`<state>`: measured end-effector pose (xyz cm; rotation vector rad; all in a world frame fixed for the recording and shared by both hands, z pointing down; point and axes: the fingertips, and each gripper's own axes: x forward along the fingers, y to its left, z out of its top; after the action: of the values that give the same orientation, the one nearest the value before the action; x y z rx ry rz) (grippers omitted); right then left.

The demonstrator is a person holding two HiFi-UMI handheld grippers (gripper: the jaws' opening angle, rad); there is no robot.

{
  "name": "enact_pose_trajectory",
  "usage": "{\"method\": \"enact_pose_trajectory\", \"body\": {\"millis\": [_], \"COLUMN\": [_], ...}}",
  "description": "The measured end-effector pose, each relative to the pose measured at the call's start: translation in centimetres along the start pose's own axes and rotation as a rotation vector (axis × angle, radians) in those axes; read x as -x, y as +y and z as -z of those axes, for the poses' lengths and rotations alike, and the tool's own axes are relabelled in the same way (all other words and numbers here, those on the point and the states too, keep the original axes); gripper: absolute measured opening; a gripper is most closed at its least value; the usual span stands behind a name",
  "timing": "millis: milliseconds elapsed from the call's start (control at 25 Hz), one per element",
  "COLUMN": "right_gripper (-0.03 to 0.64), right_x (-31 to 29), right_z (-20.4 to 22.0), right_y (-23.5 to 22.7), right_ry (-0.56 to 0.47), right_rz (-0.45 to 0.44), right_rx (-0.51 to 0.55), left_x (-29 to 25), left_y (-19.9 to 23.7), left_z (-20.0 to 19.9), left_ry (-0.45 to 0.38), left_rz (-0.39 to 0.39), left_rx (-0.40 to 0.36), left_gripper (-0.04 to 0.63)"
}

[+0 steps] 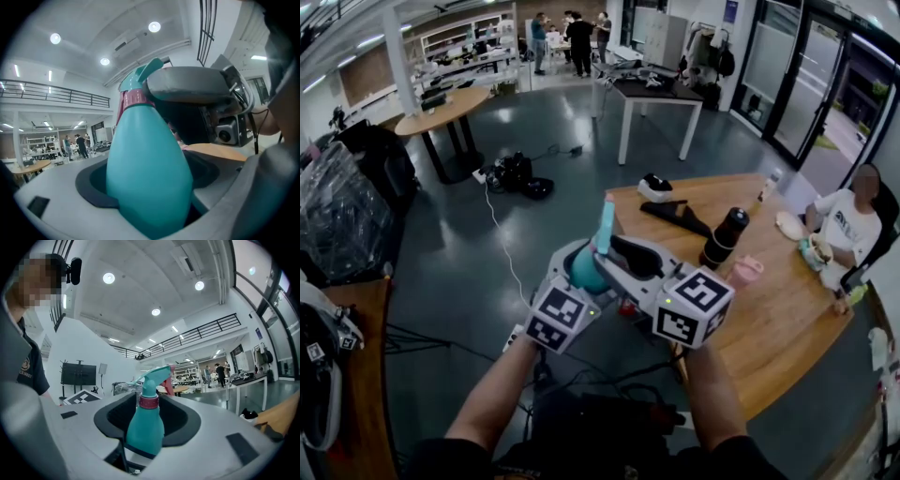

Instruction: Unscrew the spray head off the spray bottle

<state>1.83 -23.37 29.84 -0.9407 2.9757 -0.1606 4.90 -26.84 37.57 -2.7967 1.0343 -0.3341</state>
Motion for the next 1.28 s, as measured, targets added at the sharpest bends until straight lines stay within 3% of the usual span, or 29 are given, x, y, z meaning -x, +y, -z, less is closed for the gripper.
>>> {"method": "enact_pose_trajectory", "body": {"millis": [200, 440, 1120, 1280], "right_gripper": [0.153, 0.141, 0.141, 0.141], "right_x": [-0.3, 0.0, 2.2, 2.6], "right_z": [-0.2, -0.1, 0.1, -0.2], "right_y": [0.2, 0.4, 3.1, 3.8], "right_ry": [-0.01, -0.009, 0.001, -0.015], "right_rz": [0.01, -0.017, -0.314, -0.381], "right_rx": [-0.013, 0.016, 0.035, 0.052], "left_x": [0.2, 0.5, 3.3, 3.9], "left_y": [0.2, -0.3, -5.5, -6.1], "left_z": [-0.1, -0.1, -1.1, -1.5], "left_ry": [0.008, 0.014, -0.05, -0.067], "left_rz": [-0.031, 0.0, 0.426, 0.486], "left_rx": [-0.027, -0.05, -0.03, -0.037], "left_gripper": [0.422, 0.422, 0.422, 0.422]}}
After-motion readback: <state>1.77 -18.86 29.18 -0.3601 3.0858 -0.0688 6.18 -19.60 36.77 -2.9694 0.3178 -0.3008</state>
